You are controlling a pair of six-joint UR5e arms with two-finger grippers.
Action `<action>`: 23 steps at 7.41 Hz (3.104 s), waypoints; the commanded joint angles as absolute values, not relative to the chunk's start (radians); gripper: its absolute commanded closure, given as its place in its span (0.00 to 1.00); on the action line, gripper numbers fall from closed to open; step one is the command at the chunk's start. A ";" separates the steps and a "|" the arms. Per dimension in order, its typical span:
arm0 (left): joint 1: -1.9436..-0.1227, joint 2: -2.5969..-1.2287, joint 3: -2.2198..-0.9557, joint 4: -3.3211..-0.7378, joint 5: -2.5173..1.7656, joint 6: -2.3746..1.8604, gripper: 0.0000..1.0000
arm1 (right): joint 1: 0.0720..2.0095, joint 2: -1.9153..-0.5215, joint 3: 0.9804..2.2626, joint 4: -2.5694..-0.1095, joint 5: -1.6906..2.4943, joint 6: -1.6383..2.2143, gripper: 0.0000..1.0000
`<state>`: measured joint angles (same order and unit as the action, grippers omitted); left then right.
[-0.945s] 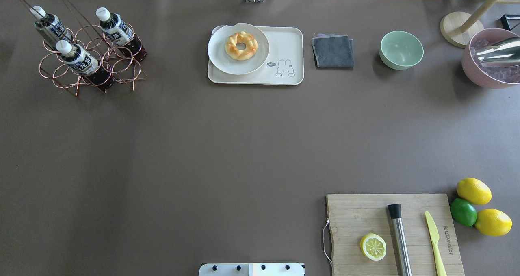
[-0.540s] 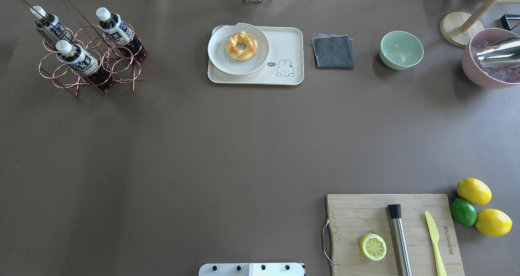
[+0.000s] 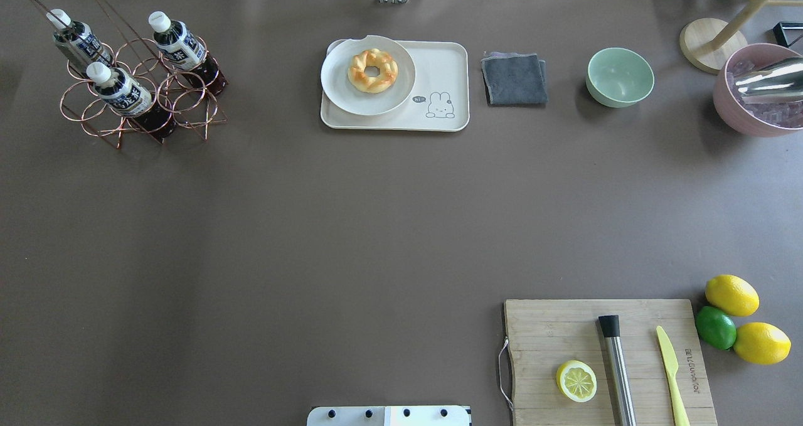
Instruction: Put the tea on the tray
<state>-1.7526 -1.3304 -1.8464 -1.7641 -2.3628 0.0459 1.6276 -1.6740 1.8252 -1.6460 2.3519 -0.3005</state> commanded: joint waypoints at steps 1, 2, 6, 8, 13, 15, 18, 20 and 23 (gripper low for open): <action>-1.752 -1.331 -1.850 -1.764 -2.368 0.040 0.03 | 1.628 -1.674 1.825 -1.646 2.352 -0.298 0.00; -1.752 -1.322 -1.873 -1.760 -2.368 0.029 0.03 | 1.628 -1.672 1.825 -1.646 2.352 -0.298 0.00; -1.726 -1.305 -1.878 -1.758 -2.368 0.031 0.03 | 1.628 -1.675 1.824 -1.646 2.349 -0.296 0.00; -1.723 -1.308 -1.884 -1.763 -2.368 0.034 0.03 | 1.628 -1.674 1.824 -1.646 2.349 -0.298 0.00; -1.640 -1.348 -1.888 -1.778 -2.367 -0.054 0.03 | 1.637 -1.726 1.833 -1.646 2.349 -0.310 0.00; -1.640 -1.338 -1.890 -1.778 -2.367 -0.046 0.03 | 1.638 -1.738 1.835 -1.646 2.358 -0.308 0.00; -1.637 -1.363 -1.902 -1.816 -2.364 -0.125 0.03 | 1.638 -1.738 1.839 -1.646 2.362 -0.302 0.00; -1.483 -1.464 -1.969 -1.815 -2.355 -0.424 0.03 | 1.638 -1.732 1.838 -1.646 2.365 -0.302 0.00; -1.312 -1.607 -2.009 -1.810 -2.327 -0.729 0.03 | 1.635 -1.730 1.835 -1.646 2.404 -0.296 0.00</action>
